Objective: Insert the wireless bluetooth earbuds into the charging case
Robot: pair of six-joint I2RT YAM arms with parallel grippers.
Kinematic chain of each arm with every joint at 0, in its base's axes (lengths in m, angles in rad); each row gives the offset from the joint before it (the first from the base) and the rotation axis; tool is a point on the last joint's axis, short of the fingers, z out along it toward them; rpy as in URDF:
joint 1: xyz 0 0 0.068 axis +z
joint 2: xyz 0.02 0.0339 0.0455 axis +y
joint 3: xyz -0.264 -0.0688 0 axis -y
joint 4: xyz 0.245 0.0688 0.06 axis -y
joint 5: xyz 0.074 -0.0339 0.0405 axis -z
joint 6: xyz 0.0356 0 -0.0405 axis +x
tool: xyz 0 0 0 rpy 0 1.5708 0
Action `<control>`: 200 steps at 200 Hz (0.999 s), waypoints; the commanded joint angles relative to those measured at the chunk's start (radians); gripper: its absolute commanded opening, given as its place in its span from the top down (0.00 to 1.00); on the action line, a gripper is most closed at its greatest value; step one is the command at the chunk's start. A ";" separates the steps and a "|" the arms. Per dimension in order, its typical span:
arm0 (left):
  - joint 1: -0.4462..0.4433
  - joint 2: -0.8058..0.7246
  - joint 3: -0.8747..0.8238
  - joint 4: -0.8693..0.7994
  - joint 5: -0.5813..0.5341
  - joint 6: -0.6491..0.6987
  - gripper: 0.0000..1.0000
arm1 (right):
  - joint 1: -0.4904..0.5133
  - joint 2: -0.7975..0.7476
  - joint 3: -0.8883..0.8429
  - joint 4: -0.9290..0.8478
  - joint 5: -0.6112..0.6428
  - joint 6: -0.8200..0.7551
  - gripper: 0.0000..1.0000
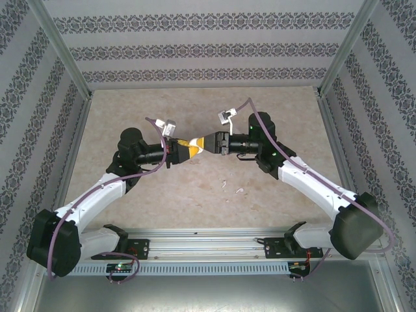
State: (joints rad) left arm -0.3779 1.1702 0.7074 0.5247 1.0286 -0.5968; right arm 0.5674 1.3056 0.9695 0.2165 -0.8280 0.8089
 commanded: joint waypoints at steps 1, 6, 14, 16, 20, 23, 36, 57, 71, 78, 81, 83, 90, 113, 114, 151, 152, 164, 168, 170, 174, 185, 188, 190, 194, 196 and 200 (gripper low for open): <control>0.002 0.002 0.030 0.093 0.030 -0.050 0.85 | 0.012 0.007 0.024 0.054 -0.030 0.006 0.57; 0.004 0.003 0.030 0.097 0.031 -0.051 0.85 | 0.012 0.009 0.023 0.054 -0.028 0.005 0.59; 0.004 0.003 0.030 0.098 0.033 -0.054 0.85 | 0.012 0.009 0.021 0.054 -0.027 0.006 0.62; 0.004 0.003 0.029 0.098 0.033 -0.055 0.85 | 0.013 0.009 0.021 0.054 -0.026 0.006 0.63; 0.005 0.004 0.030 0.100 0.033 -0.055 0.85 | 0.012 0.009 0.021 0.054 -0.028 0.007 0.64; 0.005 0.005 0.030 0.100 0.034 -0.055 0.85 | 0.014 0.010 0.020 0.054 -0.027 0.008 0.65; 0.007 0.007 0.029 0.106 0.034 -0.058 0.83 | 0.013 0.013 0.021 0.060 -0.028 0.014 0.70; 0.010 0.011 0.024 0.130 0.032 -0.069 0.82 | 0.012 0.015 0.021 0.070 -0.021 0.025 0.76; 0.015 0.012 0.020 0.148 0.028 -0.075 0.79 | 0.012 0.017 0.022 0.074 -0.009 0.034 0.78; 0.017 0.013 0.018 0.157 0.025 -0.080 0.77 | 0.012 0.017 0.023 0.078 -0.003 0.039 0.79; 0.018 0.015 0.015 0.161 0.024 -0.080 0.76 | 0.012 0.017 0.022 0.081 -0.001 0.041 0.79; 0.018 0.015 0.015 0.165 0.023 -0.081 0.75 | 0.012 0.018 0.023 0.083 0.001 0.043 0.79; 0.020 0.016 0.010 0.175 0.020 -0.084 0.73 | 0.012 0.020 0.024 0.092 0.007 0.050 0.79; 0.024 0.022 0.001 0.210 0.019 -0.101 0.71 | 0.013 0.032 0.026 0.127 0.010 0.069 0.80; 0.024 0.024 0.001 0.211 0.019 -0.101 0.71 | 0.014 0.032 0.026 0.128 0.009 0.070 0.80; 0.028 0.024 -0.007 0.215 0.019 -0.100 0.63 | 0.015 0.037 0.026 0.139 0.041 0.069 0.83; 0.027 0.024 -0.007 0.215 0.019 -0.100 0.63 | 0.015 0.037 0.026 0.139 0.042 0.069 0.83; 0.029 0.022 -0.011 0.214 0.018 -0.100 0.61 | 0.018 0.032 0.026 0.145 0.058 0.067 0.83; 0.029 0.023 -0.012 0.215 0.017 -0.102 0.61 | 0.018 0.031 0.025 0.146 0.062 0.068 0.83; 0.030 0.023 -0.012 0.215 0.016 -0.101 0.61 | 0.019 0.030 0.025 0.147 0.065 0.067 0.83; 0.030 0.024 -0.013 0.215 0.016 -0.101 0.61 | 0.018 0.030 0.025 0.150 0.068 0.066 0.83; 0.031 0.024 -0.013 0.218 0.016 -0.105 0.62 | 0.021 0.029 0.025 0.153 0.076 0.067 0.83; 0.030 0.024 -0.014 0.218 0.016 -0.105 0.63 | 0.022 0.029 0.026 0.154 0.079 0.066 0.83; 0.032 0.024 -0.013 0.218 0.016 -0.105 0.63 | 0.022 0.028 0.025 0.155 0.079 0.066 0.83; 0.032 0.026 -0.014 0.218 0.016 -0.106 0.65 | 0.023 0.029 0.025 0.155 0.082 0.066 0.83; 0.033 0.025 -0.013 0.218 0.016 -0.106 0.65 | 0.023 0.029 0.025 0.156 0.082 0.066 0.83; 0.034 0.026 -0.014 0.217 0.016 -0.107 0.67 | 0.023 0.029 0.024 0.155 0.084 0.067 0.83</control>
State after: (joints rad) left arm -0.3557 1.1973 0.6998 0.6666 1.0279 -0.6952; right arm 0.5785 1.3361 0.9722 0.3267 -0.7906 0.8696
